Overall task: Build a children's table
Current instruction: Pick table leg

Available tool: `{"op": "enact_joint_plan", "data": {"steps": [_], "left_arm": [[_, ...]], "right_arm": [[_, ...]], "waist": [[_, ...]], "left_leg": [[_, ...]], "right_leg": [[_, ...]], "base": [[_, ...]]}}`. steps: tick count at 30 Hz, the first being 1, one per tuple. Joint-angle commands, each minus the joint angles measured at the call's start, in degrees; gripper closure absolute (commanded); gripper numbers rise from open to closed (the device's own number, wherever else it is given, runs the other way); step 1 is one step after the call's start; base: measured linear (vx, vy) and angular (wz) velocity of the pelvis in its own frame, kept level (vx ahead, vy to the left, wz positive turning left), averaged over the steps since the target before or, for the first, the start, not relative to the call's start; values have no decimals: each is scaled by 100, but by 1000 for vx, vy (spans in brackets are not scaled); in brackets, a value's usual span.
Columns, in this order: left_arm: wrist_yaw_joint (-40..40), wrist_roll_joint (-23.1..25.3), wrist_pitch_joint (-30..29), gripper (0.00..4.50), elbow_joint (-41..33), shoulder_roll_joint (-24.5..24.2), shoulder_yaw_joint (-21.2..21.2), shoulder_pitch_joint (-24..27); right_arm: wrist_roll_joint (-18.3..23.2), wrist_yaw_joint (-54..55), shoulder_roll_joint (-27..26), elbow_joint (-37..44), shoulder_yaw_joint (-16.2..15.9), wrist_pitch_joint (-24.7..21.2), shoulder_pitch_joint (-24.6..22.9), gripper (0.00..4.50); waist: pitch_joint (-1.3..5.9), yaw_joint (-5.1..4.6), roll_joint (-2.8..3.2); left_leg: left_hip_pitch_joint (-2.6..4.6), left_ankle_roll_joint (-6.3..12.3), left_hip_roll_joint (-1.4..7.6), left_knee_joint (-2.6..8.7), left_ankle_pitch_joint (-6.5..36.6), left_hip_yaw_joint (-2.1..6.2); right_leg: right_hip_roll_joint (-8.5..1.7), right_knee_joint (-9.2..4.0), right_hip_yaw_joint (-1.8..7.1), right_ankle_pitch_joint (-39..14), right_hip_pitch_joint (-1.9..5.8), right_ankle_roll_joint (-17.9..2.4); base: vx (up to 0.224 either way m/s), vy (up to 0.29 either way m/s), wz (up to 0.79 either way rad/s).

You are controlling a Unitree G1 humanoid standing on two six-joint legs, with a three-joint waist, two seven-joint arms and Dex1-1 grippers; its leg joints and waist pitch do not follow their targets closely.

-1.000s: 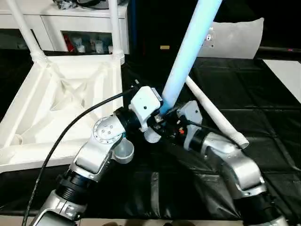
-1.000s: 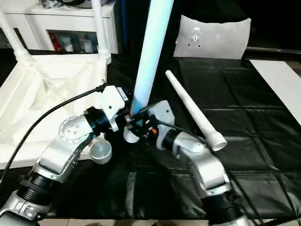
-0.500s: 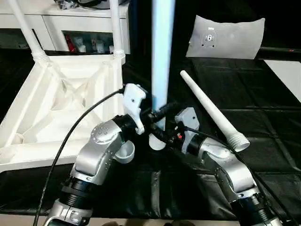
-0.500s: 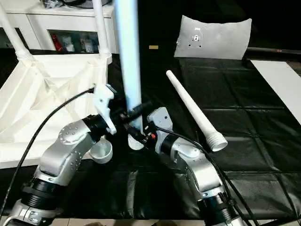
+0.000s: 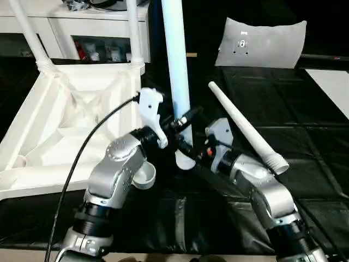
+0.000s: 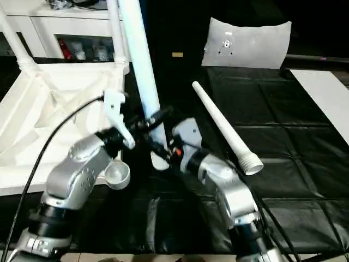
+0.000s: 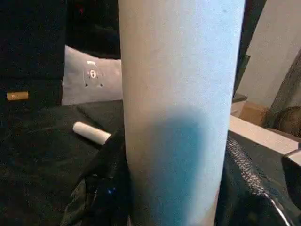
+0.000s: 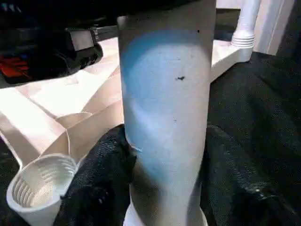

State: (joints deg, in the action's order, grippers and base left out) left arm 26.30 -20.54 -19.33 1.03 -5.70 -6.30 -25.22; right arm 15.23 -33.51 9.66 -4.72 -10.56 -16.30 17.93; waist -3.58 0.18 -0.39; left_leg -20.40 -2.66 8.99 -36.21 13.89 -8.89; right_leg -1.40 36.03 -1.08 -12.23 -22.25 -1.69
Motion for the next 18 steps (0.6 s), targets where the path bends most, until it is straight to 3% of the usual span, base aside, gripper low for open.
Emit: {"op": "enact_joint_plan", "data": {"steps": [1, 5, 10, 13, 17, 18], "left_arm": [[-142, 56, -95, 265, 79, -42, 146, 11], [-207, 11, -186, 265, 119, -22, 267, -63], [-248, -165, -334, 265, 291, -61, 501, -245], [-248, -504, -541, 265, 343, -58, 786, -425], [158, -1111, -1065, 265, 365, -238, 1106, -759], [364, -1428, -1379, 265, 385, -309, 1257, -909]], "right_arm": [[100, 62, 36, 108, 277, -34, 82, 184], [157, 34, 26, 144, 370, -29, 109, 149], [542, -157, 120, 361, 592, -178, 141, 104], [1075, -196, 165, 586, 958, -579, 199, 78], [1818, -84, 370, 656, 1615, -1290, 465, 44], [2087, -145, 545, 726, 1779, -1650, 533, 37]], "waist": [[364, 1, -20], [355, -1, -18], [361, 13, -16], [372, 24, -18], [347, 33, 7], [349, 47, 15]], "left_leg": [[-29, 221, 368, 421, 101, 100], [-28, 228, 372, 429, 147, 98], [-27, 233, 355, 424, 95, 101], [-25, 312, 354, 419, -4, 102], [-1, 270, 321, 416, 3, 93], [0, 244, 316, 413, -12, 90]], "right_leg": [[-588, -405, 314, -203, 341, -1319], [-594, -416, 311, -264, 334, -1334], [-583, -416, 313, -263, 349, -1271], [-583, -400, 306, -78, 349, -1333], [-558, -409, 299, -195, 332, -1394], [-557, -411, 301, -193, 342, -1395]], "base": [[0, 0, 0], [0, 0, 0], [0, 0, 0], [0, 0, 0], [0, 0, 0], [0, 0, 0]]}}
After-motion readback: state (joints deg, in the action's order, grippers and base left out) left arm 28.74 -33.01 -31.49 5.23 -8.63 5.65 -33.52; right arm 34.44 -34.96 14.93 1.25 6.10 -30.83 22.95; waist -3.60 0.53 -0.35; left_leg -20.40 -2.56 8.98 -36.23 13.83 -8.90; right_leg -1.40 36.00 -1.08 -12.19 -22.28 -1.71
